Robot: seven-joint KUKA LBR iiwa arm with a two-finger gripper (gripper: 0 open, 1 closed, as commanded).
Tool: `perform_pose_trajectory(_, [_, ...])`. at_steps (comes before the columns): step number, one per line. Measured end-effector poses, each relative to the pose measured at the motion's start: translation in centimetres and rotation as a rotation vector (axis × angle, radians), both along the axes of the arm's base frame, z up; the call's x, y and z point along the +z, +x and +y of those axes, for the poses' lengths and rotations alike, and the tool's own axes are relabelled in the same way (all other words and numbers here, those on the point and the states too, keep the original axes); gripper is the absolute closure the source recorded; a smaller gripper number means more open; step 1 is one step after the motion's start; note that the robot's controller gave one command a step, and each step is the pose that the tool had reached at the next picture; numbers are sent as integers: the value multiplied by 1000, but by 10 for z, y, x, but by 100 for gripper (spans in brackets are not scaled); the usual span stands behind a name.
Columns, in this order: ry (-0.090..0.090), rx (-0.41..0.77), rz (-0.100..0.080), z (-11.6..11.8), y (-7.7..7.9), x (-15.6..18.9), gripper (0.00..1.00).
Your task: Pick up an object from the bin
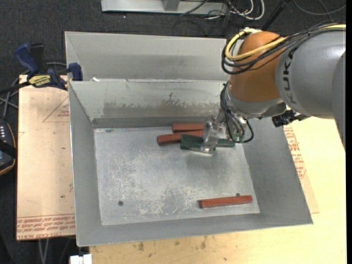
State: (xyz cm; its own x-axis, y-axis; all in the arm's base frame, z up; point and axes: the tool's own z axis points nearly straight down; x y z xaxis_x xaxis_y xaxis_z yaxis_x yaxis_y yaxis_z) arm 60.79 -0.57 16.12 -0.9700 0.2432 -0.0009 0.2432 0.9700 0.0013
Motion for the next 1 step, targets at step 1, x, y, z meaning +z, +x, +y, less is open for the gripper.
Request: perform_pose_trajectory(1, [0, 1, -5, 0, 1, 15, 100])
